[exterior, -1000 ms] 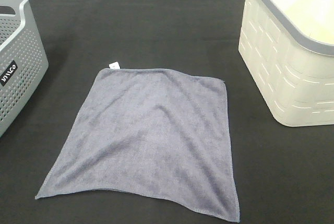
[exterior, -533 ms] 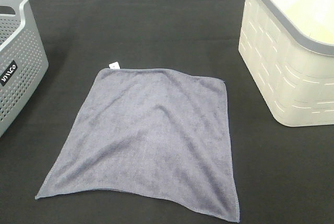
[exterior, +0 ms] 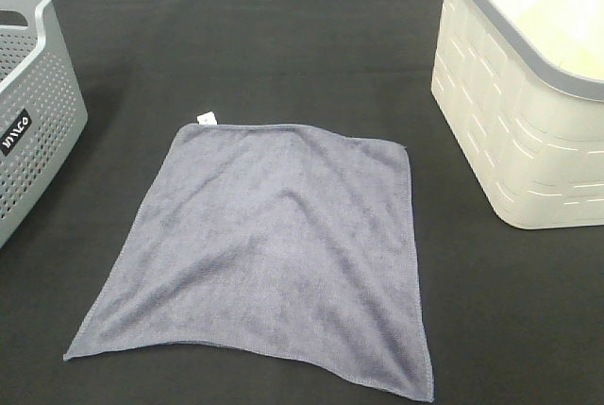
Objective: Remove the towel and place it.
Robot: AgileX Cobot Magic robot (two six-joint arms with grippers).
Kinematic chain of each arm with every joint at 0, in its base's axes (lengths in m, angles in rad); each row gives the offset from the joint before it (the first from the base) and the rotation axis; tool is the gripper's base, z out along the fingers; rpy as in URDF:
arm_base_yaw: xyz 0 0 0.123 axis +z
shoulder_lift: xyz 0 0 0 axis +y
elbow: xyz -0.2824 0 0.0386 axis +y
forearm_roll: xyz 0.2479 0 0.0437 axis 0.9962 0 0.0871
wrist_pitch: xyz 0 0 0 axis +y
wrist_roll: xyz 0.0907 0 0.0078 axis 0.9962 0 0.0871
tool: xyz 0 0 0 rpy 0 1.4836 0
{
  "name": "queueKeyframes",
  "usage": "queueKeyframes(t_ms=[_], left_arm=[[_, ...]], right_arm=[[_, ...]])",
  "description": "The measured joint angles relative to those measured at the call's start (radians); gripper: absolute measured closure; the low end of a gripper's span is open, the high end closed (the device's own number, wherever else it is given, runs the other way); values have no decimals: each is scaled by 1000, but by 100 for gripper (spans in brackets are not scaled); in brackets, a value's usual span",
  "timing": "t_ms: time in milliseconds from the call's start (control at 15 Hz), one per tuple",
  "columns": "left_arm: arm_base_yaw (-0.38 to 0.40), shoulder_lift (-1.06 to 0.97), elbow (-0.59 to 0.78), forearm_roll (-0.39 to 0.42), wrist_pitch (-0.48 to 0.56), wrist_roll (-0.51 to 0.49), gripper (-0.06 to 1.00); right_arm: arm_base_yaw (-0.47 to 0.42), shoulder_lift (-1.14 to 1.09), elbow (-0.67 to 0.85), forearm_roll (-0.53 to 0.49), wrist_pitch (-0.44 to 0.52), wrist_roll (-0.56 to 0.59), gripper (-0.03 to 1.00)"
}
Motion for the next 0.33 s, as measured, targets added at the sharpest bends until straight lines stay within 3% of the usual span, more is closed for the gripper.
queueKeyframes(t_ms=[333], left_arm=[[0,0,0,0,0,0,22]], right_arm=[[0,0,0,0,0,0,29]])
